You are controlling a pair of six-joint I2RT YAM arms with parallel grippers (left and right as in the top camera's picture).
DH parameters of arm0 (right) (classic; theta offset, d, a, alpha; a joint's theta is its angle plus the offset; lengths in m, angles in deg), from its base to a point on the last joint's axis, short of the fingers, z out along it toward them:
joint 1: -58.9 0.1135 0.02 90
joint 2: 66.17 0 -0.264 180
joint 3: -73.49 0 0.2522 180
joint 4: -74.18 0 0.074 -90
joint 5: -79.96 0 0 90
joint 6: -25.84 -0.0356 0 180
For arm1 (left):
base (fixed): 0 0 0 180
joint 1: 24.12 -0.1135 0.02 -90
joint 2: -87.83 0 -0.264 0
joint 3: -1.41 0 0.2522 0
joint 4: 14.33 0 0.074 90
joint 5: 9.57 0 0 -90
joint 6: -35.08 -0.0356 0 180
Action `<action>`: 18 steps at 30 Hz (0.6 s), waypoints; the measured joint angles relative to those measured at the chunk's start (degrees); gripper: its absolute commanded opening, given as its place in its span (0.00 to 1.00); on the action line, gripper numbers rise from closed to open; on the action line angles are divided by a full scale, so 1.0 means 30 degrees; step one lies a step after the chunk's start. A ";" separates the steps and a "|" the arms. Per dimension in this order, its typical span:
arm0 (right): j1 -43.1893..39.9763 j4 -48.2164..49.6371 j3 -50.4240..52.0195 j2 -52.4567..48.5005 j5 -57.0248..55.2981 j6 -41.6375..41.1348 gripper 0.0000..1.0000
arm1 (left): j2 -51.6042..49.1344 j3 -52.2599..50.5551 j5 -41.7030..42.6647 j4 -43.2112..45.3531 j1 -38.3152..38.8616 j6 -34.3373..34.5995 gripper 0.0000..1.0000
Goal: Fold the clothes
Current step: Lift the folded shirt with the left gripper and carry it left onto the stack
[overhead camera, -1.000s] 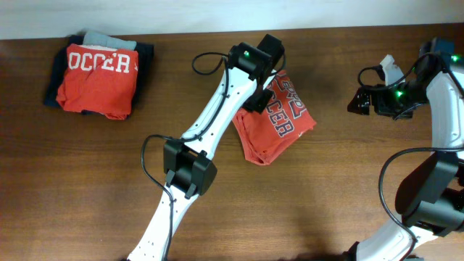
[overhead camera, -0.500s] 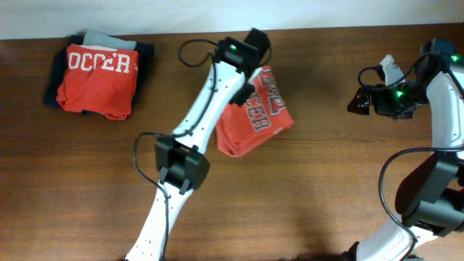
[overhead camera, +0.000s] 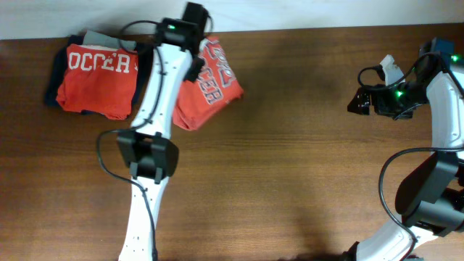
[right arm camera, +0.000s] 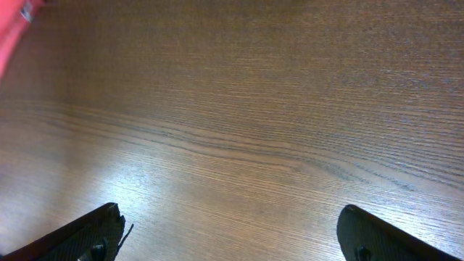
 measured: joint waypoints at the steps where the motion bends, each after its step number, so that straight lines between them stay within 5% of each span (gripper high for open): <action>1: 0.0000 0.0000 0.0000 0.0000 0.0000 0.0000 0.99 | 0.0022 0.0000 0.0000 0.0153 -0.0284 0.0000 0.00; 18: 0.0000 0.0000 0.0000 0.0007 0.0000 0.0000 0.99 | 0.1770 0.0000 0.1107 0.1115 -0.4925 0.0007 0.00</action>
